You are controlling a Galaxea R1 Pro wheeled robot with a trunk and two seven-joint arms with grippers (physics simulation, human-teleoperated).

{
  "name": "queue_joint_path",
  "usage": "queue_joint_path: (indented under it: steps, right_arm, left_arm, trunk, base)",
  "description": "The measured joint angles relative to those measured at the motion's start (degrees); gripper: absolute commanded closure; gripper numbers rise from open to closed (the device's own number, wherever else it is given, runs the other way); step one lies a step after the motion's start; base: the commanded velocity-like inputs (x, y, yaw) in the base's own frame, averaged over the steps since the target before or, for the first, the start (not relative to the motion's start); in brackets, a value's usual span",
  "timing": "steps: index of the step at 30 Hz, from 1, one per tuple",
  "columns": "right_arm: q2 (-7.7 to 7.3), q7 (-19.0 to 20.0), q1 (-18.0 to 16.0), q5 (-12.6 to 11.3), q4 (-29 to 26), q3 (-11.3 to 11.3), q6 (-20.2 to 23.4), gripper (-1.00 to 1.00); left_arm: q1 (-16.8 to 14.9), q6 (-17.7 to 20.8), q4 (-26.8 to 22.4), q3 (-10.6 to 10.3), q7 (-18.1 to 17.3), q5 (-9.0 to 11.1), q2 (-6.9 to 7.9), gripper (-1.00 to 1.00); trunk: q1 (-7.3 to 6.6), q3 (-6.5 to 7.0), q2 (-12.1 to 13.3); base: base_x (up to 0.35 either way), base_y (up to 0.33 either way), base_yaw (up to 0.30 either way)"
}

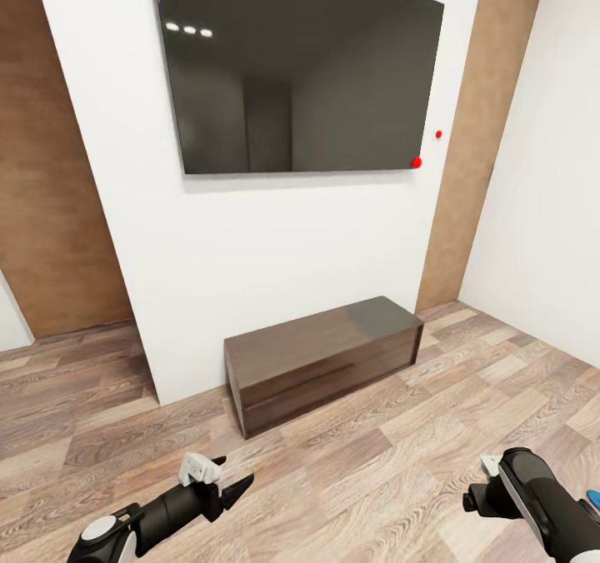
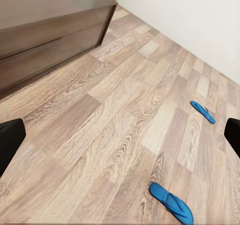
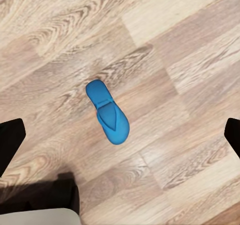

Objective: In the bedroom, move the book from the bed onto either nightstand, and place the two sandals side by side next to the bed.

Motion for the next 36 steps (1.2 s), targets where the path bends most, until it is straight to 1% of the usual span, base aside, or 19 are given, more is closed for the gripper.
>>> queue_joint_path:
  steps: [2,4,6,8,10,15,36]
  right_arm:
    - [0.01,-0.19,0.0,0.63,0.03,0.49,-0.05,-1.0]
    - [-0.01,-0.36,0.01,2.63,0.07,1.36,-0.07,-1.0]
    - [0.02,-0.35,0.01,6.54,0.08,2.07,-0.08,-1.0]
    - [0.07,-0.24,0.01,8.77,0.09,2.32,-0.19,-1.0]
    - [0.1,-0.16,0.0,9.98,0.06,2.45,-0.49,-1.0]
    - [0.06,-0.01,0.01,11.01,0.03,2.55,-1.53,-1.0]
    - [0.39,0.02,0.01,11.52,0.02,2.61,-2.17,-1.0]
  left_arm:
    - [0.0,-0.02,0.17,-0.03,0.01,0.0,0.0,-1.0]
    - [0.0,-0.03,0.3,-0.04,0.01,0.0,0.0,-1.0]
    - [0.0,-0.04,0.38,-0.05,0.01,0.0,0.0,-1.0]
    - [0.0,-0.05,0.41,-0.05,0.06,0.0,-0.02,-1.0]
    - [0.0,-0.05,0.42,-0.05,0.08,0.0,-0.02,-1.0]
    - [0.0,-0.05,0.43,-0.05,0.09,0.0,-0.01,-1.0]
    - [0.0,-0.05,0.43,-0.05,0.1,0.0,-0.01,-1.0]
  trunk:
    - [0.44,-0.36,-0.8]
    - [0.88,-0.72,-1.6]
    - [1.32,-1.08,-2.41]
    - [1.76,-1.44,-3.21]
    - [2.2,-1.8,-4.01]
    - [3.3,-2.69,-6.02]
    - [7.91,-6.46,-14.44]
  base:
    - [0.0,0.0,0.0]
    - [0.0,0.0,0.0]
    - [0.0,0.0,0.0]
    - [0.0,0.0,0.0]
    - [0.0,0.0,0.0]
    - [0.0,0.0,0.0]
    - [0.0,0.0,0.0]
